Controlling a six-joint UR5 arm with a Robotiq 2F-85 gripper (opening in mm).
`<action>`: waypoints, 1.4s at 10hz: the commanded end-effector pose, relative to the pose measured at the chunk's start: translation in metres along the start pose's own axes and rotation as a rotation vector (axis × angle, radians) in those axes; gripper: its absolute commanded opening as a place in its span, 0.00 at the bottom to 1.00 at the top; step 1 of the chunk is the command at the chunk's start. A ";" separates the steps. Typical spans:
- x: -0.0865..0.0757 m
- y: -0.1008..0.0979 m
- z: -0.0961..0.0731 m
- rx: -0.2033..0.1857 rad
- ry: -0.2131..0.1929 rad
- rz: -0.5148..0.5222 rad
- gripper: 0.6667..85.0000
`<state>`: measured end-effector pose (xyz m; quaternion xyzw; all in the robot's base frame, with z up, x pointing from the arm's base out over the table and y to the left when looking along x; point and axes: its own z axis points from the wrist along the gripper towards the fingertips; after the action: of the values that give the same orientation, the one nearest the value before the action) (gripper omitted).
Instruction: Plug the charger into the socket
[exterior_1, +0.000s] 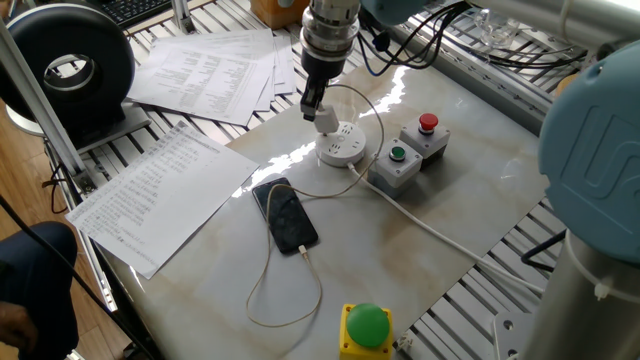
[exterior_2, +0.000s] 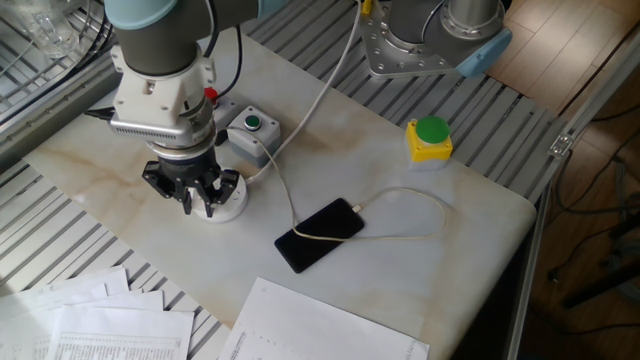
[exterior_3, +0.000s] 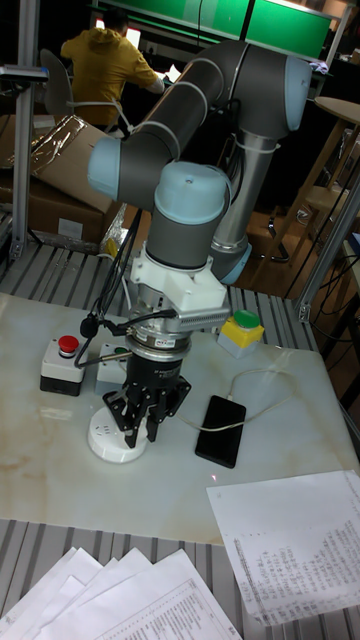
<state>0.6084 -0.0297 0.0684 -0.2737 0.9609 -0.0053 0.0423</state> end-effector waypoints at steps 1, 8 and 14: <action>0.009 0.001 -0.002 -0.005 0.024 0.004 0.00; 0.028 0.000 0.001 -0.008 0.073 -0.002 0.00; 0.040 0.002 -0.007 -0.034 0.103 0.023 0.00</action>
<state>0.5775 -0.0476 0.0685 -0.2692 0.9630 -0.0127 -0.0065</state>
